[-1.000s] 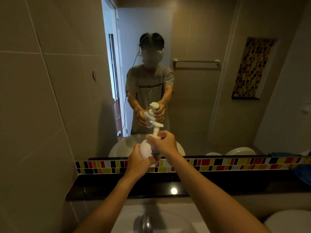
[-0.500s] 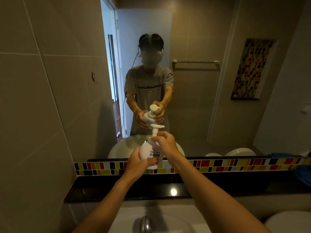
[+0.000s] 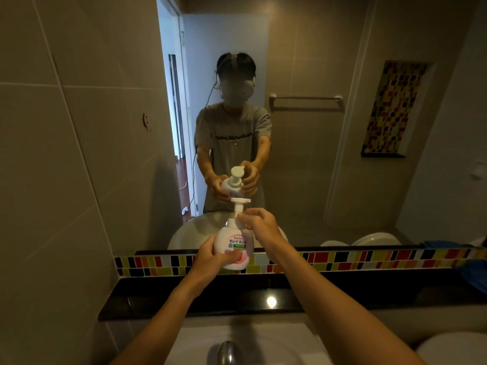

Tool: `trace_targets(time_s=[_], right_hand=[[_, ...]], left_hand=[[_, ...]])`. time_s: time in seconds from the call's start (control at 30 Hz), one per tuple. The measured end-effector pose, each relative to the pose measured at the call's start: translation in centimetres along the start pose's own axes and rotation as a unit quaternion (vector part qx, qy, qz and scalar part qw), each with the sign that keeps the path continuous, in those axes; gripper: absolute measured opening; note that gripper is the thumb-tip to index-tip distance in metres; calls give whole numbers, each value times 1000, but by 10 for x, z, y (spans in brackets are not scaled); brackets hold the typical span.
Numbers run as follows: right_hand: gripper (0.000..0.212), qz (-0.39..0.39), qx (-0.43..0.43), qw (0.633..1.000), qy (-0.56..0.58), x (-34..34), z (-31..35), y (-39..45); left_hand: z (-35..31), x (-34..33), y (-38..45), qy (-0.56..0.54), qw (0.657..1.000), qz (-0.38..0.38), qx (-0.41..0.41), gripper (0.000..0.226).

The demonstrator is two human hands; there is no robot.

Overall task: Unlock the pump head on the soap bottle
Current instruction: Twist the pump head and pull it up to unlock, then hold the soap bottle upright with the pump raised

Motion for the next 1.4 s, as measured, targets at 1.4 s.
trace_targets(time_s=[1.4], right_hand=[[41,180,-78,952,234,-3,35,12]], left_hand=[[-24,-13,-14,-60,997,28,-36,39]])
Point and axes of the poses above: each hand's wrist, its own y-axis towards the middle knuckle, its own x-axis out of the back of the hand, z = x × y, the point moved 5 cm from there along y, towards the middle knuckle, and after that the axes turned 12 degrees about -z, right-handed, at the moved point
